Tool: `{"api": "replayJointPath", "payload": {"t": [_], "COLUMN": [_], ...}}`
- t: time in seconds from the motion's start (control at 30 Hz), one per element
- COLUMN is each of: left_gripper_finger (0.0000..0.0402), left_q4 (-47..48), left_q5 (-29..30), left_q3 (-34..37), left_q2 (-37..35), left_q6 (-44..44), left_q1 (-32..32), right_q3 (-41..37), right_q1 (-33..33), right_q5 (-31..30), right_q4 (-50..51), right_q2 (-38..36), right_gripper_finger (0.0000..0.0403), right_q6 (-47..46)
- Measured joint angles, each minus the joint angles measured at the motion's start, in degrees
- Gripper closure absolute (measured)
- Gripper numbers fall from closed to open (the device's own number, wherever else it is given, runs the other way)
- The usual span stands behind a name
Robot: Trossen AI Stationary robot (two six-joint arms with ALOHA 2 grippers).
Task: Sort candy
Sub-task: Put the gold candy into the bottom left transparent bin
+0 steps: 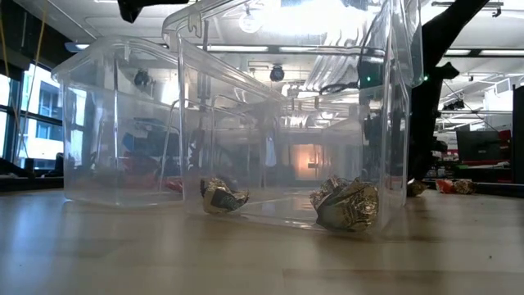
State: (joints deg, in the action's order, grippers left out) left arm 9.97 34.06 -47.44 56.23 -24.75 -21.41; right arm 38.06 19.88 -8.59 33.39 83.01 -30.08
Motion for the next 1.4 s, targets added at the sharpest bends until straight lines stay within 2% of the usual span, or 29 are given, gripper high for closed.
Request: {"api": "replayJointPath", "payload": {"t": [0.23,0.33,0.43,0.63,0.7,0.83,1.0,1.1,1.2,1.3,1.4], "left_gripper_finger": [0.0186,0.0186,0.0186,0.0186,0.0186,0.0186,0.0186,0.0186,0.0186,0.0186,0.0186], "left_q4": [-0.87,-0.88,-0.99,-2.59,-5.64,-13.55,-21.37,-19.88,-17.95,-17.0,-17.09], "left_q5": [0.0,0.19,1.17,1.51,1.59,1.85,1.84,1.84,2.22,2.71,2.74], "left_q3": [0.0,0.0,0.0,0.0,0.0,-0.02,-0.07,-0.07,-0.07,-0.07,-0.07], "left_q2": [0.0,0.0,0.0,-1.3,-2.51,-5.43,-8.6,-9.25,-9.04,-8.24,-7.47], "left_q6": [-0.02,0.48,0.94,2.66,4.26,9.35,14.71,16.91,17.39,17.42,17.38], "left_q1": [0.0,0.0,0.0,0.0,0.0,0.0,-0.04,-0.04,-0.04,-0.04,-0.02], "right_q3": [0.28,0.08,-0.17,-0.11,-0.11,0.92,5.82,9.22,11.35,11.93,11.93], "right_q1": [-1.26,-2.29,-3.01,-4.84,-6.16,-9.83,-16.67,-21.11,-25.86,-30.1,-33.61], "right_q5": [-0.32,-0.89,-0.7,-1.96,-1.9,-2.74,-7.55,-8.71,-8.78,-6.57,-2.89], "right_q4": [0.64,3.39,7.3,14.74,15.43,17.43,21.24,16.25,2.56,-11.22,-18.56], "right_q2": [2.23,0.69,-1.07,-4.52,-6.65,-11.97,-19.22,-22.58,-23.99,-22.68,-19.26], "right_gripper_finger": [0.017,0.0193,0.0239,0.0364,0.0388,0.0377,0.0382,0.0394,0.0395,0.039,0.0386], "right_q6": [1.42,1.91,2.74,3.12,2.84,-0.67,-7.46,-10.54,-10.67,-8.75,-8.82]}}
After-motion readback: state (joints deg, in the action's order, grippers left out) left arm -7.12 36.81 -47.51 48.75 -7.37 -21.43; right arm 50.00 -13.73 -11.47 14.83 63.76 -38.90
